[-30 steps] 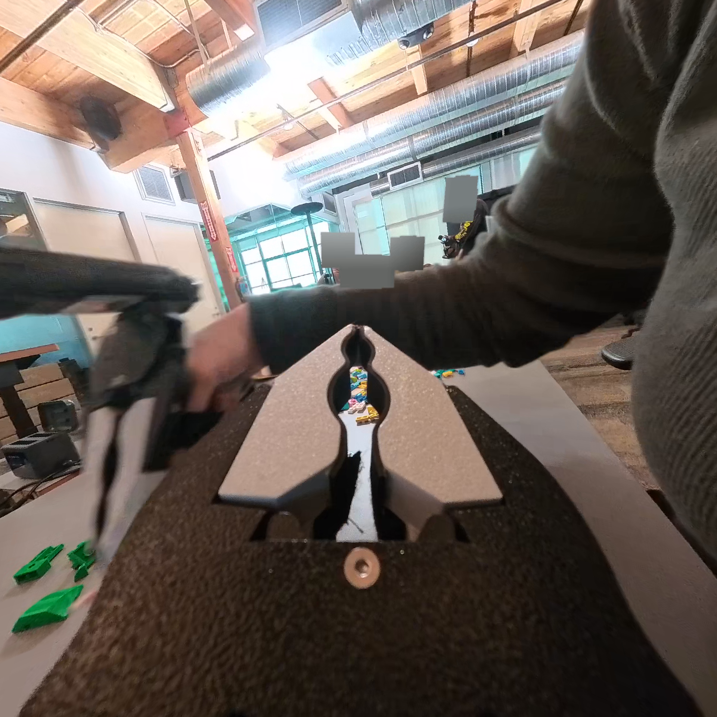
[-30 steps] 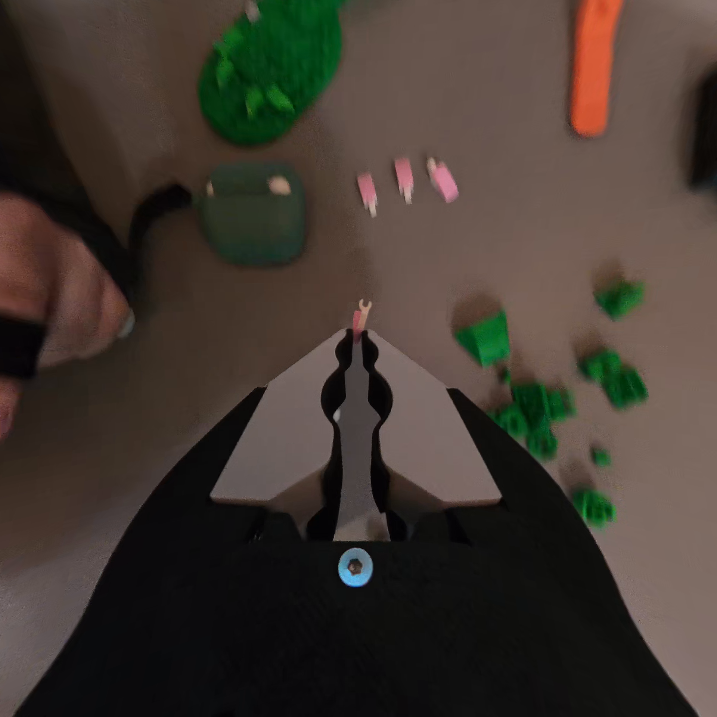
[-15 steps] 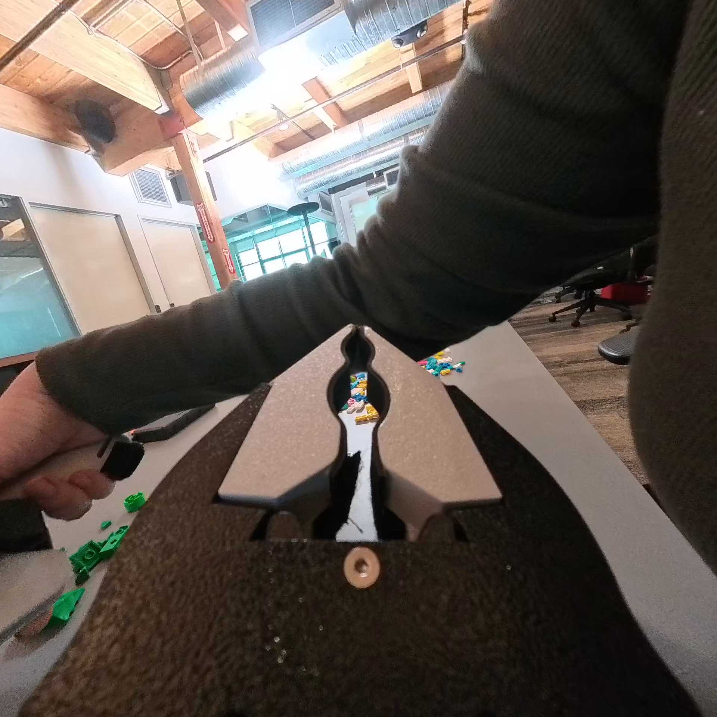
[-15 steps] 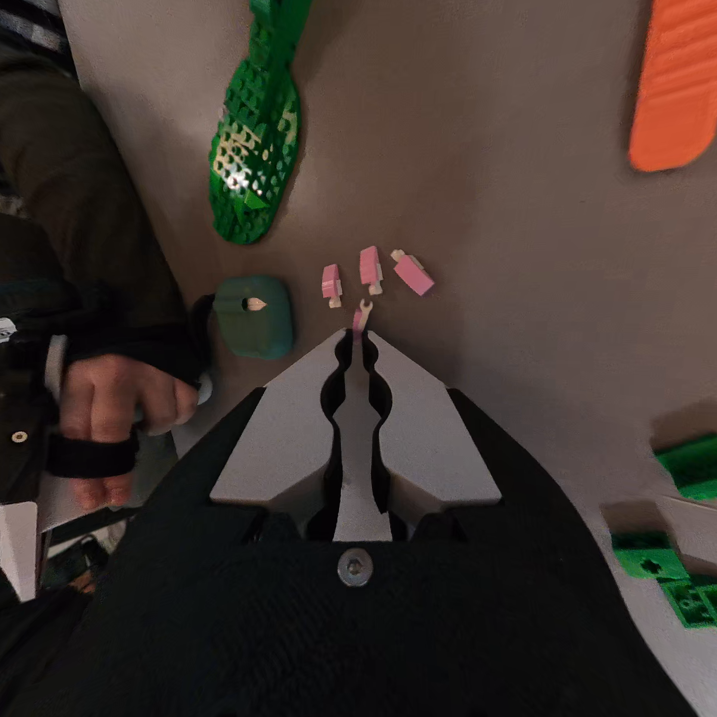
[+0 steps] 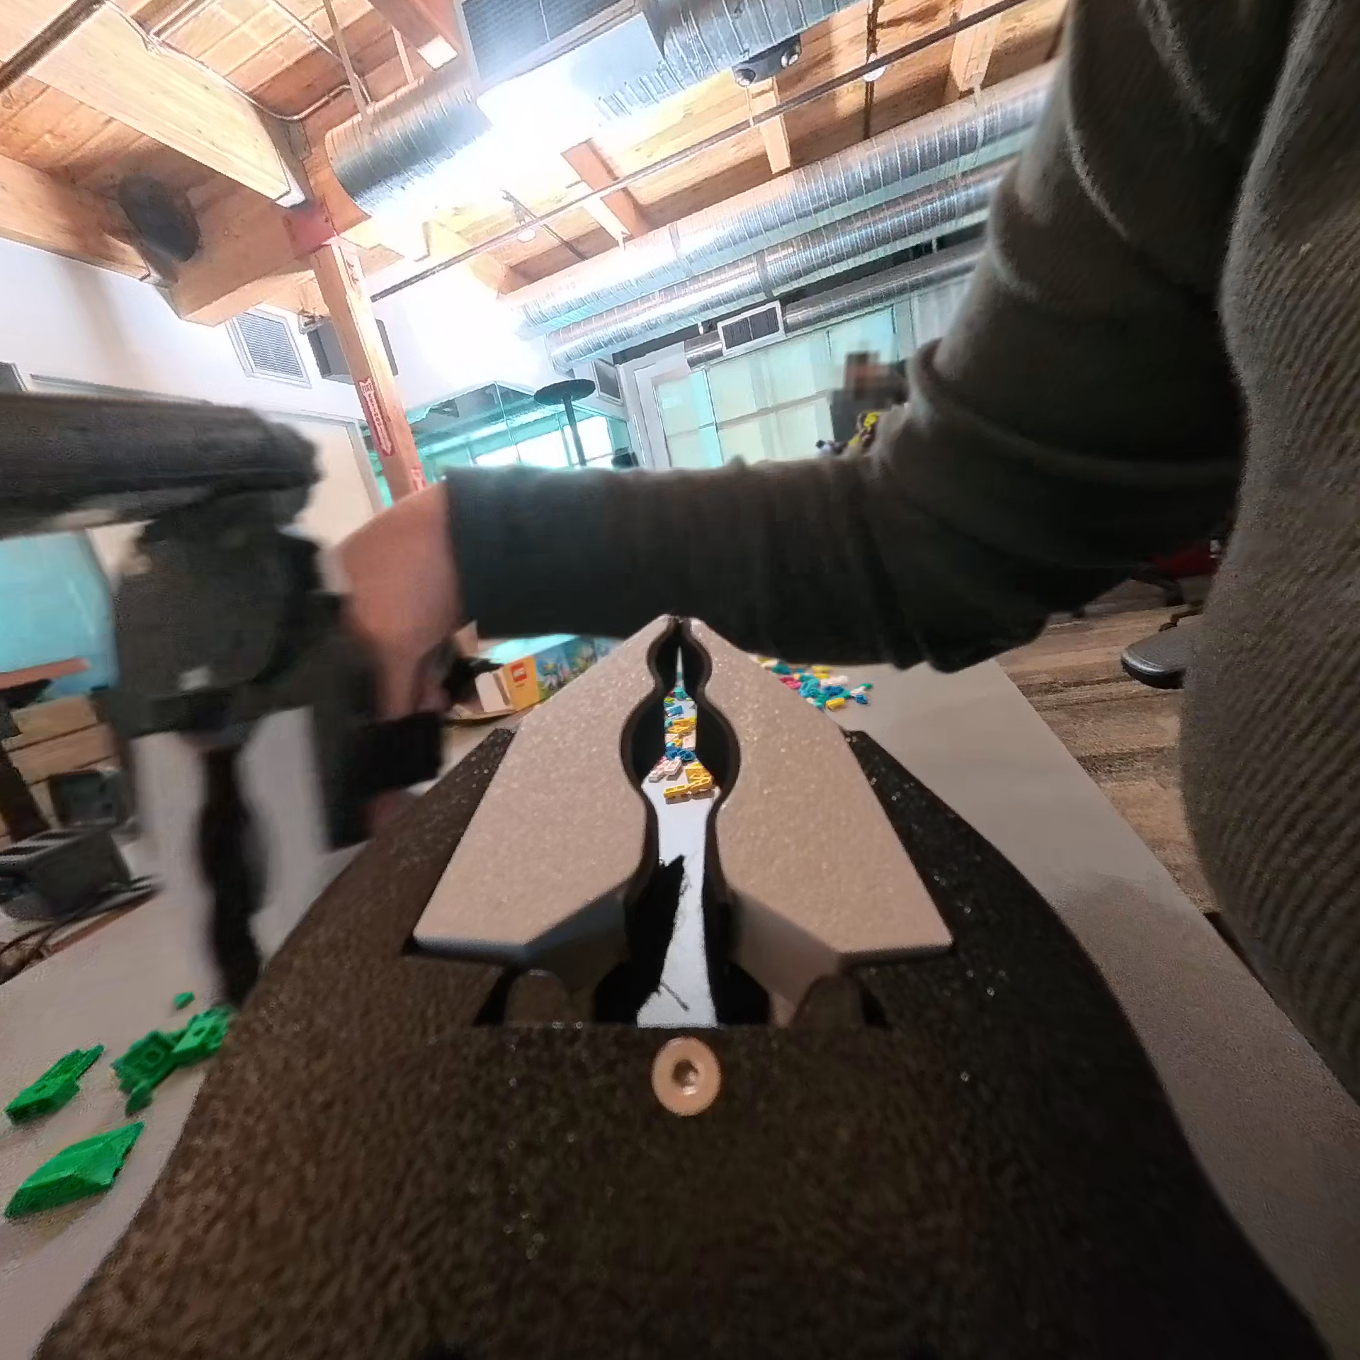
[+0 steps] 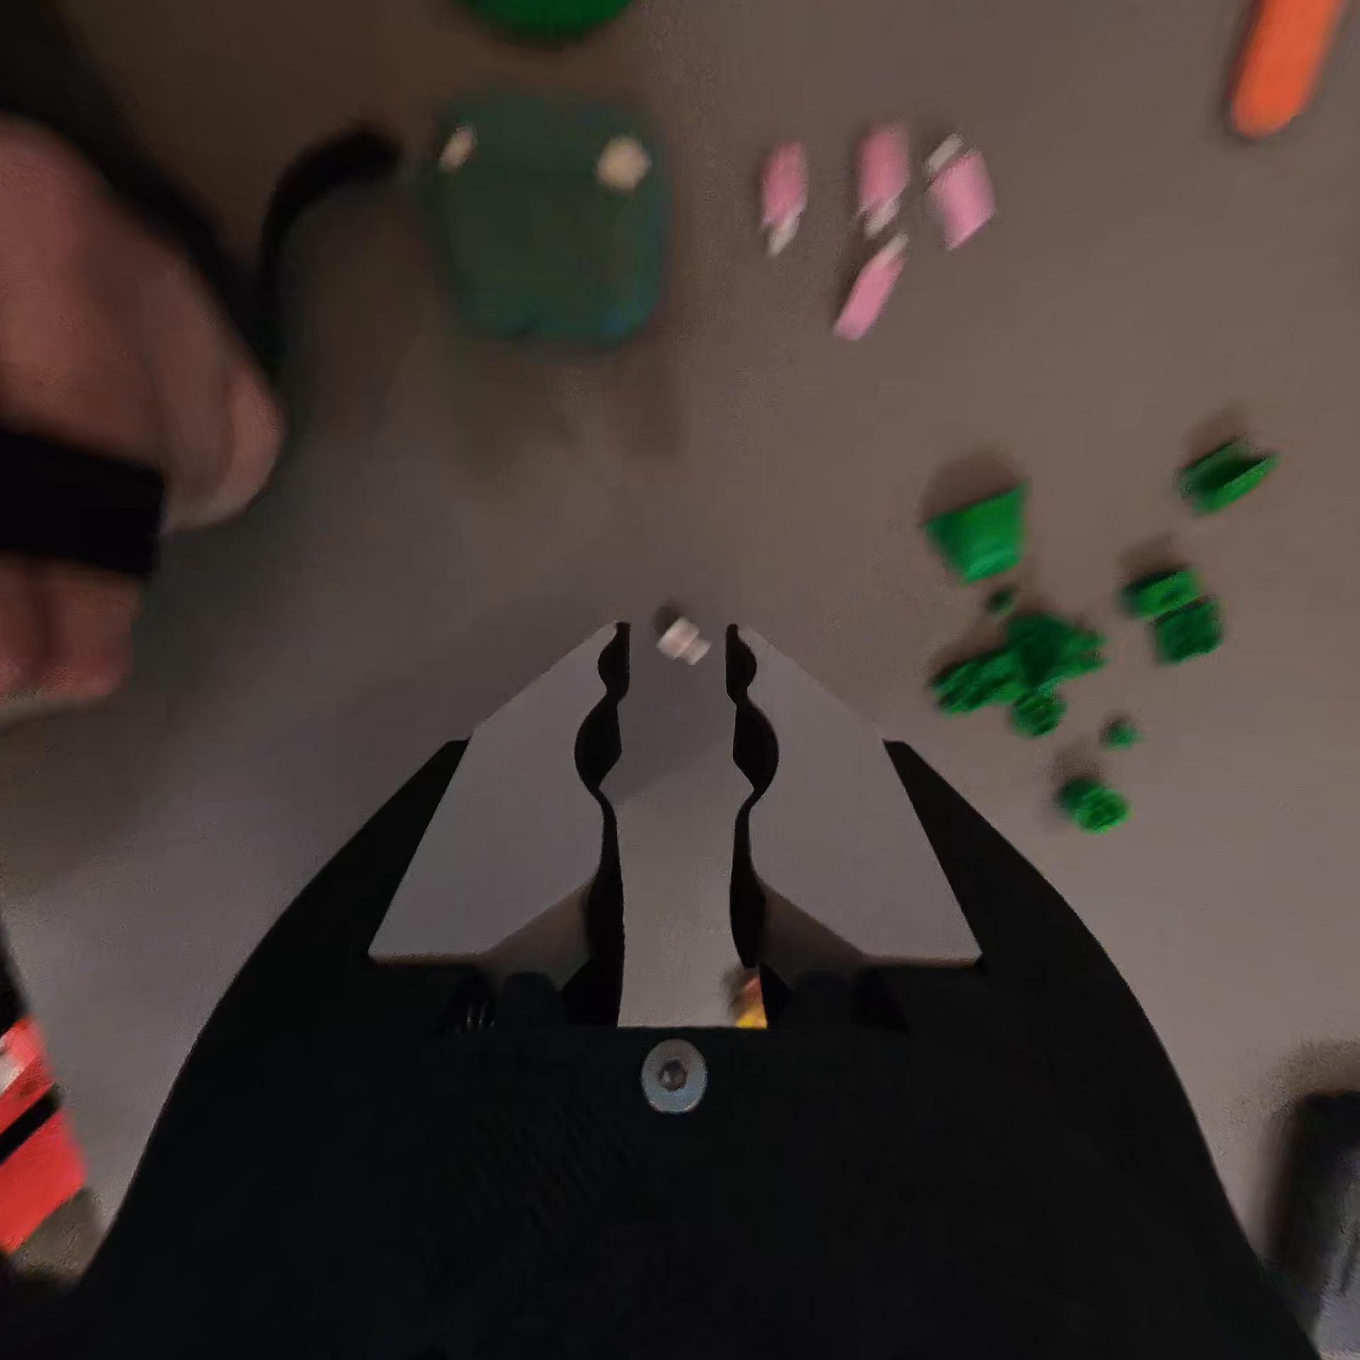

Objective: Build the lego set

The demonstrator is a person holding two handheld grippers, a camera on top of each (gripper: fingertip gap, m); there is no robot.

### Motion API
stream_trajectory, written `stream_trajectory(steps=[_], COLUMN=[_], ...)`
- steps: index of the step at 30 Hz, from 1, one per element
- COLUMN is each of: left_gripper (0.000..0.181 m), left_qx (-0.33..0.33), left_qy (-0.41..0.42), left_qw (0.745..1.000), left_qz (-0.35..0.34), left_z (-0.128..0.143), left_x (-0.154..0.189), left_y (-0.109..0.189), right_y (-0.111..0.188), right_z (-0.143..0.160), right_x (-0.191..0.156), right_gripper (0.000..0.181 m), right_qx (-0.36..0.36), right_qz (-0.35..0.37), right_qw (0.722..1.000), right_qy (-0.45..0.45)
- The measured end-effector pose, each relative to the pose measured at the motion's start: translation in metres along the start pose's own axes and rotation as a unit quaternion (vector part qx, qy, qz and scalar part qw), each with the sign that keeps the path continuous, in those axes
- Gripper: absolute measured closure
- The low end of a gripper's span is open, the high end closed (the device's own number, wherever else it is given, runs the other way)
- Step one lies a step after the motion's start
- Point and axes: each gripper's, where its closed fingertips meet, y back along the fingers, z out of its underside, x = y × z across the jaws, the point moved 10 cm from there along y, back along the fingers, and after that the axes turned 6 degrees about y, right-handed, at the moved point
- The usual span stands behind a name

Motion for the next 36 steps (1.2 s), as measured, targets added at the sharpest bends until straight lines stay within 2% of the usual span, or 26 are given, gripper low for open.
stream_trajectory(steps=[2,6,9,14,17,21,25,30,34,36], left_gripper=[0.181,0.181,0.181,0.181,0.181,0.181,0.181,0.181,0.181,0.181], left_qx=[-0.001,-0.005,-0.006,-0.006,-0.007,-0.007,-0.007,-0.007,-0.008,-0.008], left_qy=[0.001,-0.002,-0.003,-0.006,-0.007,-0.006,-0.009,-0.008,-0.009,-0.007], left_qw=[1.000,1.000,1.000,1.000,1.000,1.000,1.000,1.000,1.000,1.000], left_qz=[0.002,0.006,0.007,0.010,0.010,0.012,0.016,0.016,0.018,0.018], left_z=[0.000,0.001,0.001,0.001,0.001,0.001,0.001,0.001,0.001,0.001], left_x=[0.000,0.002,0.002,0.003,0.004,0.005,0.006,0.006,0.006,0.006], left_y=[-0.001,-0.002,-0.002,-0.002,-0.002,-0.002,-0.002,-0.002,-0.002,-0.002], right_y=[0.003,-0.004,-0.010,-0.018,-0.015,-0.017,-0.038,-0.058,-0.057,-0.047], right_z=[0.021,0.045,0.052,0.051,0.036,-0.019,-0.055,-0.068,-0.068,-0.060], right_x=[-0.028,-0.057,-0.061,-0.053,-0.038,-0.001,0.022,0.029,0.027,0.024], right_gripper=[0.157,0.156,0.158,0.167,0.173,0.175,0.174,0.174,0.166,0.160], right_qx=[-0.022,-0.059,-0.067,-0.049,-0.029,0.039,0.035,0.010,0.016,0.016], right_qz=[-0.020,0.033,0.043,0.008,0.020,0.085,0.069,0.034,0.025,0.038], right_qw=[1.000,0.997,0.996,0.998,0.998,0.993,0.993,0.994,0.996,0.996], right_qy=[0.004,0.049,0.049,0.034,0.056,0.070,0.085,0.099,0.087,0.083])
